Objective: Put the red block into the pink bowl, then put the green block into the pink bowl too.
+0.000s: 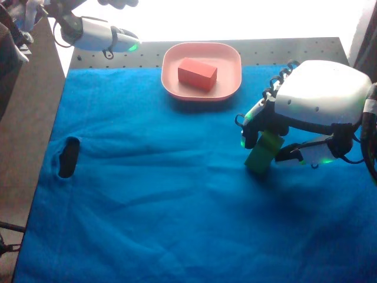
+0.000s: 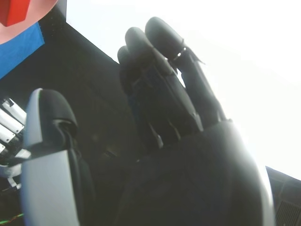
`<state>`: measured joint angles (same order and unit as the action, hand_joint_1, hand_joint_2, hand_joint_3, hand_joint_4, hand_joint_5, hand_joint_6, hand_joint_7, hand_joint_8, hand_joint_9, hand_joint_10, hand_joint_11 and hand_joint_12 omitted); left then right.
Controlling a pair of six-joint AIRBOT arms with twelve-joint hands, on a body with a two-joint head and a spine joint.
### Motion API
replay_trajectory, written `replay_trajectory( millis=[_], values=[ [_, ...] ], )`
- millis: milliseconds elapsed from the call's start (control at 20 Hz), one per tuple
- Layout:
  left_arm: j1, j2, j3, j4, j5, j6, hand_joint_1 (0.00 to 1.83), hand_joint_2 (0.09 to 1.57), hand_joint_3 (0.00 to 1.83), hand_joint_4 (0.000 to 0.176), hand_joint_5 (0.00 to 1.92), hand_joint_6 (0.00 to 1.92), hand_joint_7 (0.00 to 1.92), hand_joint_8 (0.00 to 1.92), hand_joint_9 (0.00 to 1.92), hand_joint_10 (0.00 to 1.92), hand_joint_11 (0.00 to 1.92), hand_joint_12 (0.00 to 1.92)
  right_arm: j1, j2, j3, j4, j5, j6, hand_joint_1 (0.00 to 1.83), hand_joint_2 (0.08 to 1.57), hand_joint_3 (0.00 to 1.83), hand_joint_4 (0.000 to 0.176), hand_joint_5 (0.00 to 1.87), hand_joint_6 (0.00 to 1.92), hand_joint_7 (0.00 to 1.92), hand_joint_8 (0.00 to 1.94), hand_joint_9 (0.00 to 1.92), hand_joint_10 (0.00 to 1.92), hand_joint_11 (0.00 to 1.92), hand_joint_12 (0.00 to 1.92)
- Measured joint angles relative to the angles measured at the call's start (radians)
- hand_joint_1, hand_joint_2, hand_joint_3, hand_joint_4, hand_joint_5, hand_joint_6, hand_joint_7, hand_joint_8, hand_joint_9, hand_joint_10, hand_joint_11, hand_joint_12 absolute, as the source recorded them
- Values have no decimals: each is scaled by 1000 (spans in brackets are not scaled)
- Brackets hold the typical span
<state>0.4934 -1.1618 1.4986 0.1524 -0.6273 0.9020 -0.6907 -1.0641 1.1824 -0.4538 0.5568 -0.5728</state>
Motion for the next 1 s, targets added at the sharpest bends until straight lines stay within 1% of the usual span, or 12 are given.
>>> replay_trajectory(
  millis=[100,250,350,400,450,550,650,700,800,850,950,1000],
  values=[
    [0,0,0,0,0,0,1006,958,0,0,768,1,958,0,1028,8,617,1117,0,0,0,0,1,0,1393,1015,0,0,1132,573,1230,490,1195,914,980,1238],
    [0,0,0,0,0,0,1006,956,0,0,762,0,973,3,1073,18,670,1097,0,0,0,0,2,0,1397,1043,0,0,1045,744,1148,602,1122,986,950,1176],
    [0,0,-2,-1,0,0,1008,958,0,0,760,2,969,0,1059,4,570,1095,0,0,2,0,2,0,1394,1053,0,0,1027,794,1110,688,1092,1001,896,1152],
    [0,0,-4,-3,0,2,1004,956,0,0,761,1,973,1,1056,2,516,1116,0,0,2,0,1,0,1394,1055,0,0,1030,779,1117,664,1082,1043,921,1186],
    [0,0,-6,0,0,2,1019,965,0,0,748,4,961,5,1032,4,142,1129,0,0,5,-1,2,0,1392,1059,1,0,1022,799,1100,688,1071,1059,895,1190],
    [0,0,-13,2,0,3,1032,968,1,0,747,5,956,4,1017,0,5,1114,3,-1,13,-1,2,0,1392,1060,1,0,1025,790,1092,700,1064,1076,888,1195],
    [0,6,-23,7,-4,4,1059,990,1,0,762,4,985,7,1052,17,696,1144,19,-2,24,0,-6,0,1299,1049,0,0,1078,685,1180,757,1131,944,955,1301],
    [0,9,-27,12,-5,3,1072,990,0,0,773,5,985,4,1056,15,816,1045,29,-2,29,-1,-9,0,1279,1044,1,0,1082,695,1206,733,1153,791,939,1287],
    [5,13,-32,13,-5,4,1039,991,0,0,771,1,977,1,1055,7,787,1023,55,-2,34,0,-9,0,1403,1018,0,0,1102,547,1243,524,1192,952,975,1237],
    [11,15,-35,12,-9,5,1059,987,0,0,782,5,979,1,1057,7,776,1033,59,-2,34,2,-1,0,1399,1045,2,0,1016,705,1178,608,1122,1023,989,1201],
    [20,18,-44,21,-4,6,1087,979,0,0,801,11,994,7,1092,20,828,1054,73,-2,43,-3,-2,0,1410,1014,0,0,1092,573,1267,476,1204,936,1012,1244],
    [22,20,-50,21,-7,7,1107,979,0,0,817,16,1004,10,1104,24,826,1053,77,-2,47,-3,-1,1,1317,1032,4,0,1085,630,1245,690,1200,826,987,1340]
  ],
)
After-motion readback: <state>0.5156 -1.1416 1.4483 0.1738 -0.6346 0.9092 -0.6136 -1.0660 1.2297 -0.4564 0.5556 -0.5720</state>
